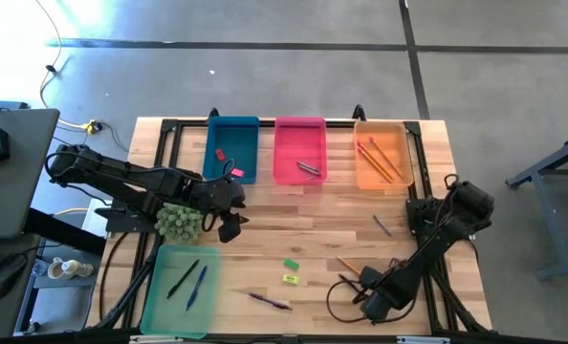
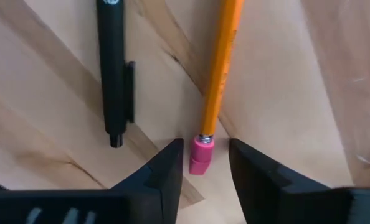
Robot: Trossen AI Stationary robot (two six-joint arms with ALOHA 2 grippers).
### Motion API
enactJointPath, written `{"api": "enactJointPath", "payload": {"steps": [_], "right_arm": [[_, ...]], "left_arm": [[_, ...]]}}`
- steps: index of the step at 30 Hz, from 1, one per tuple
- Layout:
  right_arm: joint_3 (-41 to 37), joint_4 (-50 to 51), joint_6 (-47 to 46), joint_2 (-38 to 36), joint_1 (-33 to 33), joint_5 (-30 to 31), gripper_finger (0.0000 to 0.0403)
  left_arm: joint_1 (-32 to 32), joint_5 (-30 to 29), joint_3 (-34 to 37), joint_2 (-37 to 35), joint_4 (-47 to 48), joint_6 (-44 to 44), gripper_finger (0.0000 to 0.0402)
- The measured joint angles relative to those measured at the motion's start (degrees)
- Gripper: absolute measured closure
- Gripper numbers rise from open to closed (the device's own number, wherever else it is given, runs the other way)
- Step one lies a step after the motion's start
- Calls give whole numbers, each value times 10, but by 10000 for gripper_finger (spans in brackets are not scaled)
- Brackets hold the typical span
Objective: Sort crayons/erasers/pens/pencils in bins
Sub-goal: Put the pencil into the orange bin
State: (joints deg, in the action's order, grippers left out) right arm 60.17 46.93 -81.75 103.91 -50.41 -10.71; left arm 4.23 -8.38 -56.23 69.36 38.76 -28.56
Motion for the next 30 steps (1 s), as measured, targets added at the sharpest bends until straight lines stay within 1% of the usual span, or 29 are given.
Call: {"api": "enactJointPath", "payload": {"steps": [5, 15, 22, 30], "right_arm": [[2, -7, 7, 15, 2, -16, 307], [1, -7, 8, 16, 6, -24, 391], [0, -7, 7, 7, 6, -23, 398], [-3, -2, -37, -27, 17, 1, 399]], "left_arm": [[0, 0, 0, 0, 0, 0, 195], [0, 2, 0, 0, 0, 1, 195], [0, 2, 0, 0, 0, 2, 195], [0, 2, 0, 0, 0, 2, 195]]}}
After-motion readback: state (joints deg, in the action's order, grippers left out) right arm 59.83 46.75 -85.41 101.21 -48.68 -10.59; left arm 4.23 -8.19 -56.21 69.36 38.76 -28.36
